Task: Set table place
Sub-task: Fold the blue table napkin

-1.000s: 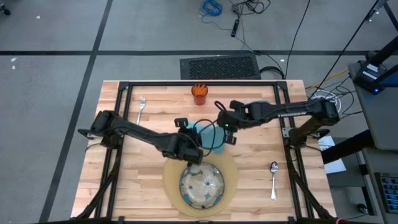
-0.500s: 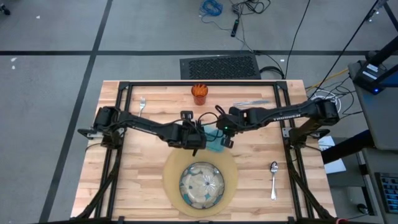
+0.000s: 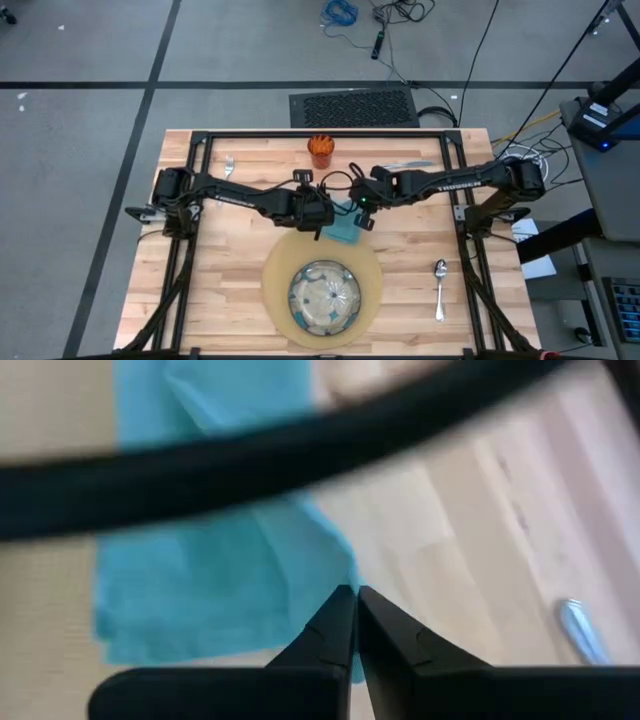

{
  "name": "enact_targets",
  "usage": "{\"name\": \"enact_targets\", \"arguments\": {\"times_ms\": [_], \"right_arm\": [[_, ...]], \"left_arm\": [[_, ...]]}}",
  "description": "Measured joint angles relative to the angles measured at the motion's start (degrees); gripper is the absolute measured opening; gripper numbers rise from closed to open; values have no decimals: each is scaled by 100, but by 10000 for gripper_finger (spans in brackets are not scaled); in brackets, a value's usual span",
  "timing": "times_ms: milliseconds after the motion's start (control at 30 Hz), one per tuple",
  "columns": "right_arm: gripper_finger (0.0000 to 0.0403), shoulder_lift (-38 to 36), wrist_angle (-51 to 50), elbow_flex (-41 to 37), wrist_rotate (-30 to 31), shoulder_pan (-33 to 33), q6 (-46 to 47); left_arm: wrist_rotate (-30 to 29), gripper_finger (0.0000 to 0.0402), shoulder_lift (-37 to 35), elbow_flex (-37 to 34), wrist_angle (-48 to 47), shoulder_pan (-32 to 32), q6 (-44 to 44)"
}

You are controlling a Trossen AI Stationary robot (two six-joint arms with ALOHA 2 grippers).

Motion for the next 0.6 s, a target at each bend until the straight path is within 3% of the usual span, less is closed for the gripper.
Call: {"name": "enact_targets", "arguments": {"times_ms": [433, 600], "right_arm": [[0, -70, -999, 422, 821, -321, -228], [0, -70, -991, 657, 882, -327, -357]], "left_arm": [[-40, 0, 0, 42, 293, 394, 712], [-48, 0, 0, 42, 551, 490, 778]]}}
